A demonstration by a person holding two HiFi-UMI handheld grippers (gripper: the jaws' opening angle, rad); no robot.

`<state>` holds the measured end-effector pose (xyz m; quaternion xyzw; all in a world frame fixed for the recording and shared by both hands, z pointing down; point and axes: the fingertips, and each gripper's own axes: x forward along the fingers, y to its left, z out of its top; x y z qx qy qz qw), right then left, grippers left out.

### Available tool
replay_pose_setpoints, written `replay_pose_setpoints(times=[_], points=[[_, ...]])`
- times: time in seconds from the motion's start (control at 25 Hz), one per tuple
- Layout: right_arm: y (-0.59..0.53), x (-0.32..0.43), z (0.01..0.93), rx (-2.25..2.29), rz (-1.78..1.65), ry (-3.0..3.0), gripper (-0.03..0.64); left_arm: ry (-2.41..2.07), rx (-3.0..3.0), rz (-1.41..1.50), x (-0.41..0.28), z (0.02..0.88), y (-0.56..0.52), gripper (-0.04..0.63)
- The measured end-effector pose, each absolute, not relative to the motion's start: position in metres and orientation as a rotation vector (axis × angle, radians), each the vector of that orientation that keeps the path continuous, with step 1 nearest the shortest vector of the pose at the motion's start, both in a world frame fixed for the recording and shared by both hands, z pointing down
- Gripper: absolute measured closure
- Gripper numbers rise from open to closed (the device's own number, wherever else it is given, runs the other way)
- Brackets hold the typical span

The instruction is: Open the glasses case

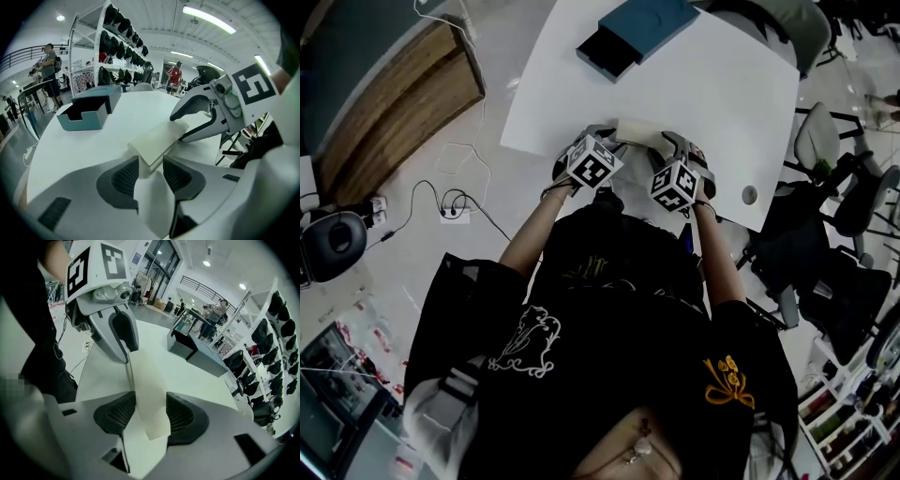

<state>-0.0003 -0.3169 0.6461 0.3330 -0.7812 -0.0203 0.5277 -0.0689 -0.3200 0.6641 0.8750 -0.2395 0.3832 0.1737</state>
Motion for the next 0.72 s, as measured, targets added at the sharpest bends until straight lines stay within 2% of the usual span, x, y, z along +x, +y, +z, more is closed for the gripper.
replay_pose_setpoints(times=[0.36, 0.6, 0.72], points=[[-0.316, -0.002, 0.642, 0.792, 0.007, -1.892, 0.415, -0.694, 2.414, 1.032, -0.068, 0.675, -0.321, 0.43], [-0.329, -0.002, 0.62, 0.846, -0.023, -1.929, 0.538, -0.712, 2.411, 1.01, -0.068, 0.675, -0.322, 0.43], [-0.344, 0.002, 0.612, 0.871, -0.055, -1.919, 0.555, -0.724, 2.423, 0.983, -0.067, 0.675, -0.323, 0.43]])
